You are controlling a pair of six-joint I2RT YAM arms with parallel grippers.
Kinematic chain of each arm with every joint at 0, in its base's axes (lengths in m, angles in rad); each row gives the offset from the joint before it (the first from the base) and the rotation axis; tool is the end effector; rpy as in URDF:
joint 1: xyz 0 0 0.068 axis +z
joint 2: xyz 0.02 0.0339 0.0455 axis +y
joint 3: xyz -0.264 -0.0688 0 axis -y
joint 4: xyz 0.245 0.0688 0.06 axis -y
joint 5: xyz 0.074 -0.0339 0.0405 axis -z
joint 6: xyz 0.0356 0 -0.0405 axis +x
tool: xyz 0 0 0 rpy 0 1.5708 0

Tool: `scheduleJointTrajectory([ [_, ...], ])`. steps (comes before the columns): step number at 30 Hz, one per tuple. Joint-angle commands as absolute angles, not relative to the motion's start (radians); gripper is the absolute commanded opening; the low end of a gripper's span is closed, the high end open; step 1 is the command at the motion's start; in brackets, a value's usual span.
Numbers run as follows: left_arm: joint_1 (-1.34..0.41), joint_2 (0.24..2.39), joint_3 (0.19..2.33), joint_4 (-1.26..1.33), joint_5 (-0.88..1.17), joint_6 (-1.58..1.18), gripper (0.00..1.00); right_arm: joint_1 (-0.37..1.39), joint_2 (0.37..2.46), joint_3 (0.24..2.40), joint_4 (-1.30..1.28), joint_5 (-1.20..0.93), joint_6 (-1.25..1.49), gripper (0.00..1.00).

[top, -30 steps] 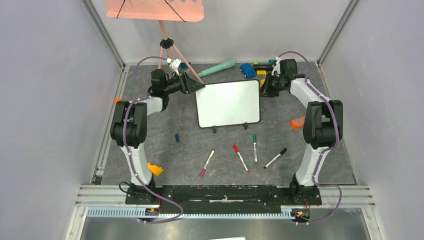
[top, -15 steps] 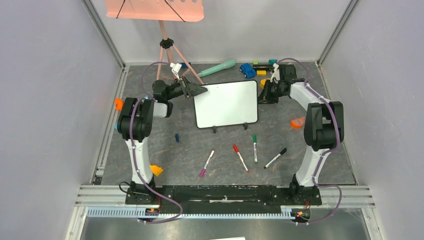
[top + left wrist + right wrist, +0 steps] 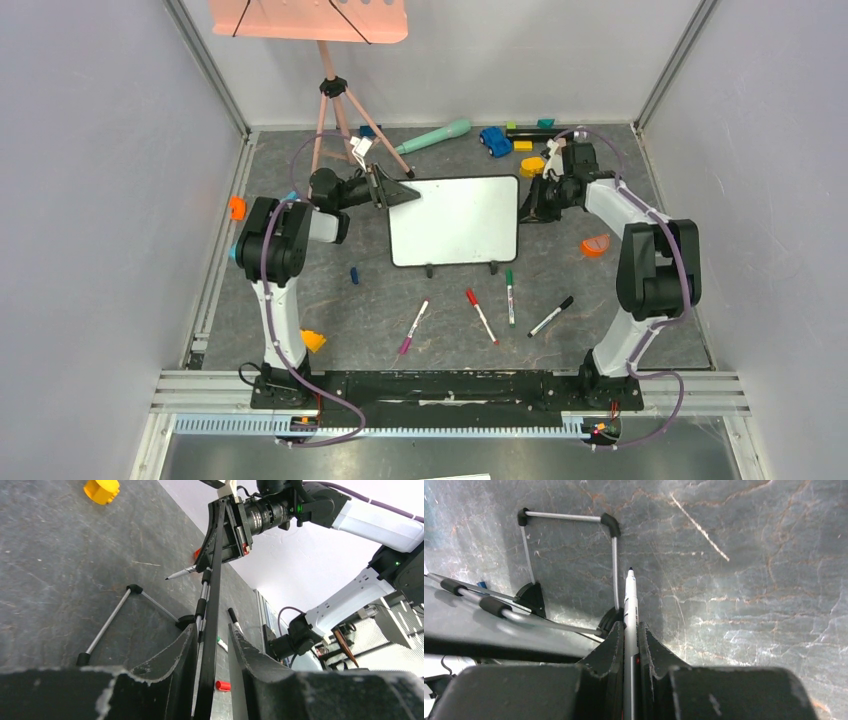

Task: Write a sentence on the whiteboard
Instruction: Move the whiteboard to the center of the board.

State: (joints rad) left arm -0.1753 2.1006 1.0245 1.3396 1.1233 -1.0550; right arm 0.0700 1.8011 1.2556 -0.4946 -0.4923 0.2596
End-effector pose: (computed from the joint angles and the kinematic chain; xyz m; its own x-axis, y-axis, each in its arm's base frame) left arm 0.3970 -0.1029 0.1775 -0.6847 -0.2610 -0.6805 0.6831 0.0958 -0.7241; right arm 0.3721 0.0430 0.2038 -0.9086 0.1631 -0.3845 -0.0694 0.8489 0.5239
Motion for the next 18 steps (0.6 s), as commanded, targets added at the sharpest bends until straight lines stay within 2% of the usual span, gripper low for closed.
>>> scheduleJointTrajectory([
  [1, -0.219, 2.039, 1.007, 1.382, 1.176, -1.084, 0.33, 0.087, 1.715, 1.209, -0.496, -0.535, 0.242, 0.0],
  [6, -0.226, 2.01, 0.963, 1.398, 1.178, -1.09, 0.29, 0.087, 1.644, 1.129, -0.494, -0.504, 0.244, 0.0],
  [12, -0.227, 1.933, 0.839, 1.392, 1.112, -1.04, 0.3, 0.087, 1.571, 1.043, -0.479, -0.449, 0.244, 0.0],
  [18, -0.25, 1.863, 0.726, 1.366, 1.007, -0.976, 0.33, 0.087, 1.565, 1.054, -0.484, -0.44, 0.247, 0.0],
])
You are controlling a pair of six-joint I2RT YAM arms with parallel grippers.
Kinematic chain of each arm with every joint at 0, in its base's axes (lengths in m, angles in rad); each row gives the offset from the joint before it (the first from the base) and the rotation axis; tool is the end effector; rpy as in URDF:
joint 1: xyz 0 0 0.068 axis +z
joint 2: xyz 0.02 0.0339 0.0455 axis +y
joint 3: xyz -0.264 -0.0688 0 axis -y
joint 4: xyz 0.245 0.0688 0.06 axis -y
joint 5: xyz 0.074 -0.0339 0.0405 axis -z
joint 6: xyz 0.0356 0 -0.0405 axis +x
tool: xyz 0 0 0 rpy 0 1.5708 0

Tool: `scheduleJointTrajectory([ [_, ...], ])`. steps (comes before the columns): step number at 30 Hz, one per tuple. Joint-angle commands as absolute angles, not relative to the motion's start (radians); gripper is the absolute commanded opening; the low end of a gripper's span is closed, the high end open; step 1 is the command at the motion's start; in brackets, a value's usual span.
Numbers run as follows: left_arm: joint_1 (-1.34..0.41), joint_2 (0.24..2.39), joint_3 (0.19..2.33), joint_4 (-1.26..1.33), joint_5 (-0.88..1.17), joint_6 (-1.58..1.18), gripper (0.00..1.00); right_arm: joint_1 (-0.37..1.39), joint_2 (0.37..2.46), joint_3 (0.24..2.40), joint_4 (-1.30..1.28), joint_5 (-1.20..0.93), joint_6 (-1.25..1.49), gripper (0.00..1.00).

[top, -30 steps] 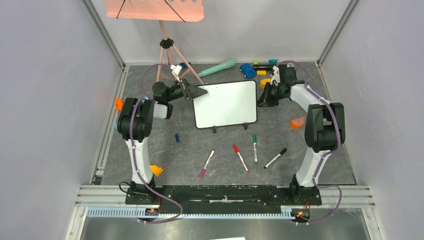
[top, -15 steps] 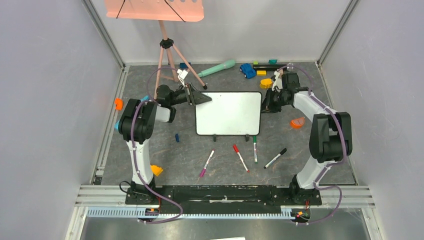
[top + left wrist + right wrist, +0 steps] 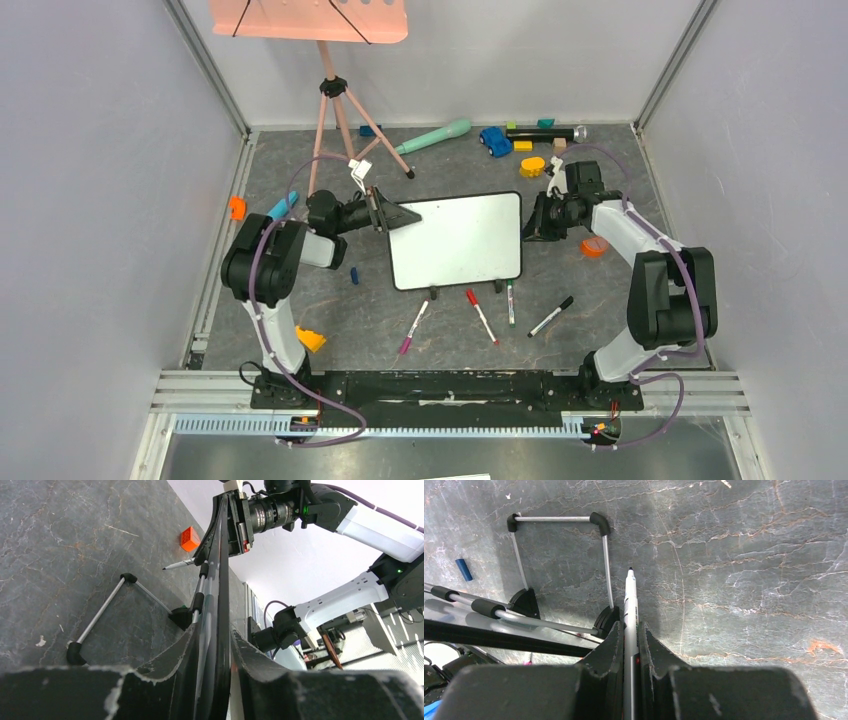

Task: Write a sentence on the whiteboard
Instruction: Move the whiteboard to the center of the board, then hold the whiteboard on the whiteboard stand.

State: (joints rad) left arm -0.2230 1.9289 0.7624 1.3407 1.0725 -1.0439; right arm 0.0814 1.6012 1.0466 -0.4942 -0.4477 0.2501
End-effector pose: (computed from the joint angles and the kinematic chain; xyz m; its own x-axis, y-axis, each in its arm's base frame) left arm 0.3380 -0.1087 0.1749 -0.7356 -0.2568 -0.6268 0.6235 0.1050 -0.7747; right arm 0.3185 0.0414 0.2074 -0.9085 0.1497 -0.3902 -0.0656 0.8709 0.4870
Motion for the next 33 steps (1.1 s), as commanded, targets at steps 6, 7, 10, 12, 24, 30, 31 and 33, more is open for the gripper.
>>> scheduleJointTrajectory([
  [6, -0.253, 1.814, 0.721, 1.264, 0.966, -0.913, 0.68, 0.086, 1.569, 1.115, -0.54, -0.35, 0.225, 0.0],
  [7, -0.253, 1.795, 0.727, 1.211, 0.961, -0.888, 0.71, 0.084, 1.57, 1.129, -0.553, -0.323, 0.222, 0.0],
  [10, -0.252, 1.734, 0.739, 1.071, 0.948, -0.797, 0.99, 0.077, 1.559, 1.147, -0.58, -0.247, 0.224, 0.0],
  [12, -0.247, 1.699, 0.743, 0.974, 0.945, -0.744, 1.0, 0.075, 1.54, 1.142, -0.578, -0.214, 0.228, 0.0],
  [24, -0.163, 1.506, 0.698, 0.599, 0.903, -0.542, 1.0, 0.058, 1.42, 1.077, -0.569, -0.13, 0.254, 0.0],
  [30, -0.08, 1.385, 0.744, 0.244, 0.827, -0.355, 1.0, 0.058, 1.353, 1.036, -0.549, -0.126, 0.281, 0.0],
  [31, -0.072, 1.373, 0.762, 0.196, 0.832, -0.327, 1.0, 0.057, 1.342, 1.032, -0.549, -0.126, 0.282, 0.0],
  [33, -0.056, 1.368, 0.791, 0.141, 0.908, -0.313, 1.0, 0.058, 1.32, 1.023, -0.549, -0.127, 0.284, 0.0],
])
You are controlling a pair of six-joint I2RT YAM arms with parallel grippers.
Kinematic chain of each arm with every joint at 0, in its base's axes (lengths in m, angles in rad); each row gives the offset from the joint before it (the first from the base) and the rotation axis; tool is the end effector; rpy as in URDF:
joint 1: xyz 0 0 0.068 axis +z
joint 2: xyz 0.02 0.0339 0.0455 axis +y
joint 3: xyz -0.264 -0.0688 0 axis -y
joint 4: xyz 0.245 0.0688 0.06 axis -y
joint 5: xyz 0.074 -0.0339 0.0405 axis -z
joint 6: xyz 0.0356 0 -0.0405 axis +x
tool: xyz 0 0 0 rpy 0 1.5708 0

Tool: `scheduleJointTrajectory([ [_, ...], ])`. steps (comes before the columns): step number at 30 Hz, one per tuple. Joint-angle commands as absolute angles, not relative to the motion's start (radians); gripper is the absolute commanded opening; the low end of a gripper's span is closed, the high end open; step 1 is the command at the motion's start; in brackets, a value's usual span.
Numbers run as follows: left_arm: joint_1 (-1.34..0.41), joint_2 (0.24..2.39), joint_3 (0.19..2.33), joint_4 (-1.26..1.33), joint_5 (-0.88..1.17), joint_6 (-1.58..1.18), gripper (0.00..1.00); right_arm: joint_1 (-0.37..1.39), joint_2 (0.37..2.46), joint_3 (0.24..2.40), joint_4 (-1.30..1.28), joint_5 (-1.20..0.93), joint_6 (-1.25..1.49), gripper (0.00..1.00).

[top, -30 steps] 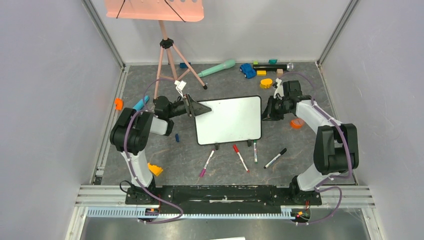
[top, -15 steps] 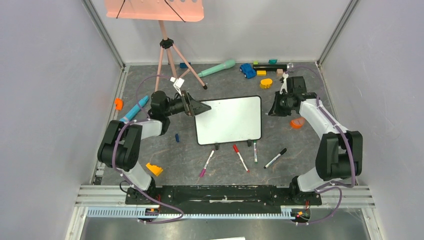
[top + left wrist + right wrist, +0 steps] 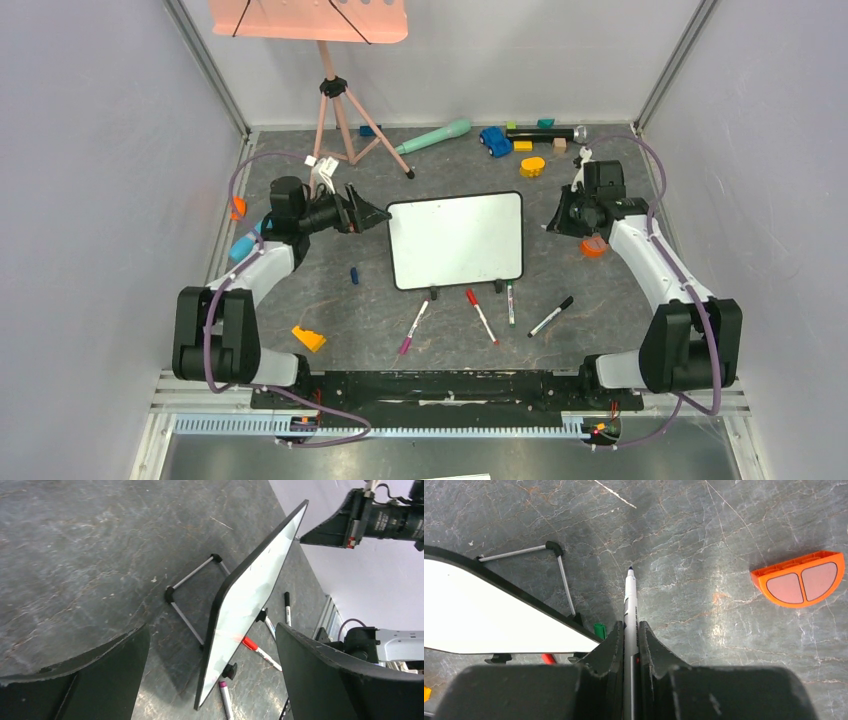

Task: Write a sentence on the whiteboard
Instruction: Hold the whiteboard on the whiteboard stand.

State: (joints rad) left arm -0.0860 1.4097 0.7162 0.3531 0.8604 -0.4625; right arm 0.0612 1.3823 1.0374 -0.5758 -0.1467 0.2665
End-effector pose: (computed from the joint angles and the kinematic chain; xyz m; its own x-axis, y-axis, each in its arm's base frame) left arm 0.2926 -0.0523 0.2312 -0.6403 -0.2368 -0.7307 0.5389 0.5393 -0.6471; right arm 0.2866 0.0228 0.2595 -0.8057 0.2116 -0.5532 0.0657 0.9602 0.2717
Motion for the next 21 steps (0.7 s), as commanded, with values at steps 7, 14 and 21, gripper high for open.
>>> scheduleJointTrajectory([
  [7, -0.051, 1.241, 0.77, 0.123, 0.988, -0.34, 1.0, 0.057, 1.24, 0.973, -0.552, -0.13, 0.3, 0.0],
  [14, -0.052, 1.077, 0.758, -0.097, 0.824, -0.252, 1.0, 0.058, 1.157, 0.937, -0.557, -0.144, 0.319, 0.0],
  [21, -0.051, 0.982, 0.706, -0.074, 0.789, -0.335, 1.0, 0.058, 1.065, 0.906, -0.563, -0.143, 0.337, 0.0],
])
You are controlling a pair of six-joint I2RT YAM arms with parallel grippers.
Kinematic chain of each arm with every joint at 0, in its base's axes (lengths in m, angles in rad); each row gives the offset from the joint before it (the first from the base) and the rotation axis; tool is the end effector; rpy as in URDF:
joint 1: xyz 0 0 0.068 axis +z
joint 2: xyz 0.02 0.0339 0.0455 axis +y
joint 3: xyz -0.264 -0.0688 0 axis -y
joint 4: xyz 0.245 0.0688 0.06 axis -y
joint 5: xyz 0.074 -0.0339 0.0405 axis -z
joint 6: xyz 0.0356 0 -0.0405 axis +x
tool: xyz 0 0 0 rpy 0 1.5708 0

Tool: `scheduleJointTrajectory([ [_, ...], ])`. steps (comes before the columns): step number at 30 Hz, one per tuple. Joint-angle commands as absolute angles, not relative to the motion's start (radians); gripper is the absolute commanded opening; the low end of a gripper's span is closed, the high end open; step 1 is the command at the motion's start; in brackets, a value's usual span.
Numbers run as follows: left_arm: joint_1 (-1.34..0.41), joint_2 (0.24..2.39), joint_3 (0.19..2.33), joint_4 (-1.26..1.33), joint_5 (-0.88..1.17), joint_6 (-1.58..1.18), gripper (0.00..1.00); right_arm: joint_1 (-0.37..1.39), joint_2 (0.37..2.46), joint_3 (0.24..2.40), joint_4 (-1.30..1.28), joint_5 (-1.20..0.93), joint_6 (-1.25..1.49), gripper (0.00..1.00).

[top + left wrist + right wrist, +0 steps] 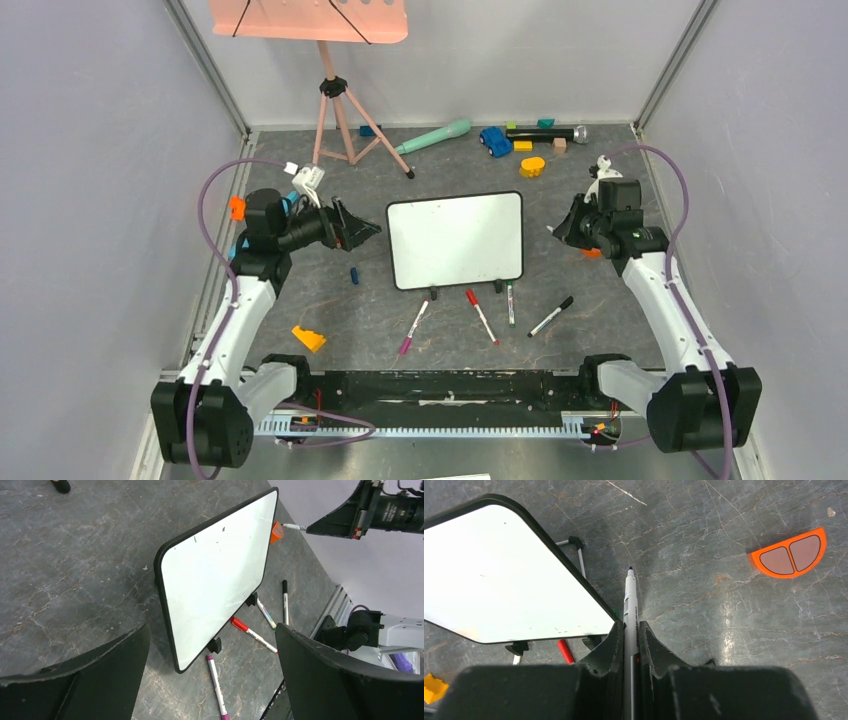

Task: Write a sentence on the whiteboard
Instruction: Hold the whiteboard on the whiteboard stand.

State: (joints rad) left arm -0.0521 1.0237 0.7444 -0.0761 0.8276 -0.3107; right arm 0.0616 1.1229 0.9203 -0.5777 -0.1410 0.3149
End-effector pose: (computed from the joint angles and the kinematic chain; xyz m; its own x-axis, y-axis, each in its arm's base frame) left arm 0.2250 -0.0380 0.2950 -0.5524 -0.1783 -0.8143 0.5837 0.6147 -0.5306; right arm 0.2346 0.0195 0.2841 -0.7174 0.2630 -0.6451 0.0647 0.9472 0.3141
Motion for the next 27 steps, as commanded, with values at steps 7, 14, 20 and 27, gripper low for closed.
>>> scheduleJointTrajectory([
  [7, -0.052, 1.019, 0.63, 0.151, 0.912, -0.592, 1.0, 0.058, 1.003, 0.877, -0.54, -0.147, 0.349, 0.0],
  [14, -0.052, 1.002, 0.55, 0.303, 0.9, -0.564, 1.0, 0.059, 0.994, 0.885, -0.539, -0.167, 0.331, 0.0],
  [20, -0.052, 1.073, 0.486, 0.463, 0.894, -0.627, 1.0, 0.07, 0.985, 0.873, -0.522, -0.215, 0.382, 0.0],
  [27, -0.052, 1.039, 0.388, 0.541, 0.889, -0.557, 1.0, 0.123, 0.988, 0.943, -0.537, -0.139, 0.321, 0.0],
])
